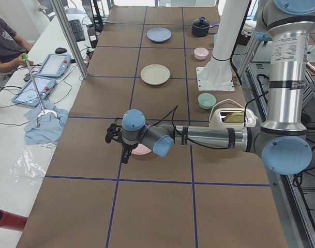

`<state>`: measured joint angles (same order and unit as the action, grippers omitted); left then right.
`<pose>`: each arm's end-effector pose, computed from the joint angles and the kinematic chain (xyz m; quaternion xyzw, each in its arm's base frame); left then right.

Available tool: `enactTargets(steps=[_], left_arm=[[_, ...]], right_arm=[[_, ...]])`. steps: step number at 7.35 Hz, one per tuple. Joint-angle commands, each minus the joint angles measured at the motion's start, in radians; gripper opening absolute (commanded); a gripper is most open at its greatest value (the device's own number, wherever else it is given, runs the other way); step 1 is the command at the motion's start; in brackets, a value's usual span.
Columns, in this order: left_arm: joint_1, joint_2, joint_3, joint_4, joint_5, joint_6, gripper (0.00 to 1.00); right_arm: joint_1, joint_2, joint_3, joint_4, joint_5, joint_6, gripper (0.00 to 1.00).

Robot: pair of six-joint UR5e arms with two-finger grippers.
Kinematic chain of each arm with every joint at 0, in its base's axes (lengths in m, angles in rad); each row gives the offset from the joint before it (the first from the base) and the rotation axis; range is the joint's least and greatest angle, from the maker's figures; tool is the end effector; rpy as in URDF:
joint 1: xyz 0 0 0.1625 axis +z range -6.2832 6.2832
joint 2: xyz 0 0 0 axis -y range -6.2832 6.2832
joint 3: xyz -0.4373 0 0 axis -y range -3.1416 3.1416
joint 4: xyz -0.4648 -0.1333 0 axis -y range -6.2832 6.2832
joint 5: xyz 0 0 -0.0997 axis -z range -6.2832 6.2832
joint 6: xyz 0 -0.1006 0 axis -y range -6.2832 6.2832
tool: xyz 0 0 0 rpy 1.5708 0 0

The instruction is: Stack three plates with pink and blue

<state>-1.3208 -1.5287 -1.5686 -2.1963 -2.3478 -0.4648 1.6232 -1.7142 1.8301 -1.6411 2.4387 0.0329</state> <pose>0.0799 -0.5665 0.6252 0.1215 0.4328 0.0129 0.8932 0.0827 -0.4981 0.6020 0.0248 -0.4201 0.0291 0.9067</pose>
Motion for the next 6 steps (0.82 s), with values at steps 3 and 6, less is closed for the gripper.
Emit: enactTargets(steps=[3,6], left_arm=[[0.262,0.024,0.051,-0.221,0.095,-0.454,0.99],[0.267,0.016,0.073,-0.218,0.123,-0.448,0.85]], right_arm=[[-0.034,0.002,0.008,0.001,0.002,0.004,1.00],[-0.075,0.002,0.006,0.000,0.000,0.008,1.00]])
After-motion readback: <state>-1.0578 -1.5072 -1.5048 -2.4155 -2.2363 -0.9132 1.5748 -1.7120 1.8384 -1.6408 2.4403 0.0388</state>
